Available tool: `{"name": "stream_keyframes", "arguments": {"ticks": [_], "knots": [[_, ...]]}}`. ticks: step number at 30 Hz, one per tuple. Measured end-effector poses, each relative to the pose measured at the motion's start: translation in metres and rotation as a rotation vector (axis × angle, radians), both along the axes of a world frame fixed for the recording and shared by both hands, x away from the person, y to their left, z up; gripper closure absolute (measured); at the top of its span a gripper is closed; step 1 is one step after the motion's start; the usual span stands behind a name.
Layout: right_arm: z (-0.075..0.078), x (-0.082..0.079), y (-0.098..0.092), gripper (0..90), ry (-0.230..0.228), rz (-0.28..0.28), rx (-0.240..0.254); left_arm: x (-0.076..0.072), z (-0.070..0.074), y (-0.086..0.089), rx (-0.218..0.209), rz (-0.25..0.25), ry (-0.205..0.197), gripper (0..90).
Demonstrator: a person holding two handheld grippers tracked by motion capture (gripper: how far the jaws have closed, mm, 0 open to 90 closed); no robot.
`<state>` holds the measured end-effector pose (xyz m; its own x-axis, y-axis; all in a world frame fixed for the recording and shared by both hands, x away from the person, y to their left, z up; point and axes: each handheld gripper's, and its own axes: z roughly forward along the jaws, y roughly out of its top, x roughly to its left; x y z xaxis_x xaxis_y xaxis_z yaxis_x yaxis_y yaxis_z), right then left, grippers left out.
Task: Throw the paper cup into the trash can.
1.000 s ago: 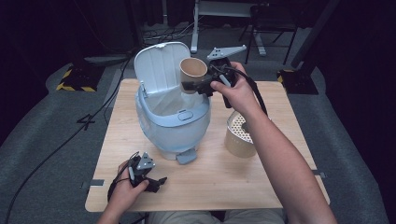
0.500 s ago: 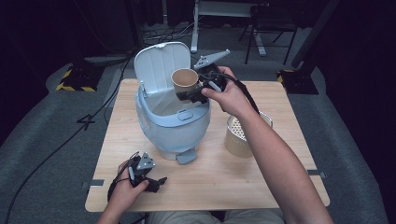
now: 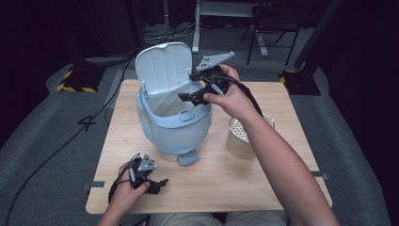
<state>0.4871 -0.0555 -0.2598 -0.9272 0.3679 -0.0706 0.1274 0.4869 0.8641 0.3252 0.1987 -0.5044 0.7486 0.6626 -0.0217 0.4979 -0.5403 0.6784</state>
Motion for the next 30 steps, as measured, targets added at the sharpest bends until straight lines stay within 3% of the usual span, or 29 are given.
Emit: {"name": "stream_keyframes", "arguments": {"ticks": [10,12,13,14,16,18,19,22,28,30], "knots": [[0.009,-0.028,-0.035,19.4,-0.027,-0.026,0.031,0.0,0.0,0.0,0.005,0.0,-0.004,8.8],[0.015,-0.039,-0.053,21.3,-0.032,-0.021,0.053,-0.001,0.0,0.0,0.0,0.005,-0.002,9.2],[0.015,-0.039,-0.053,21.3,-0.032,-0.021,0.053,-0.001,0.0,0.0,0.0,0.005,-0.002,9.2],[0.017,-0.046,-0.067,22.6,-0.029,-0.025,0.062,-0.002,0.0,0.0,0.003,0.009,-0.002,9.3],[0.018,-0.048,-0.073,23.4,-0.026,-0.029,0.06,-0.002,0.0,0.0,0.002,0.01,-0.001,9.3],[0.019,-0.059,-0.096,28.5,-0.023,-0.037,0.047,-0.002,0.0,0.0,0.0,0.008,0.001,9.3],[0.019,-0.059,-0.096,28.5,-0.023,-0.037,0.047,-0.002,0.0,0.0,0.0,0.008,0.001,9.3],[0.015,-0.071,-0.127,28.8,-0.006,-0.058,0.037,-0.002,0.0,0.0,0.0,0.008,0.002,9.3],[0.005,-0.077,-0.162,28.0,-0.002,-0.094,0.048,-0.001,0.001,0.001,-0.01,0.027,-0.002,10.9],[-0.003,-0.081,-0.18,28.0,-0.004,-0.121,0.045,0.0,0.001,0.003,-0.024,0.034,-0.003,16.9]]}}
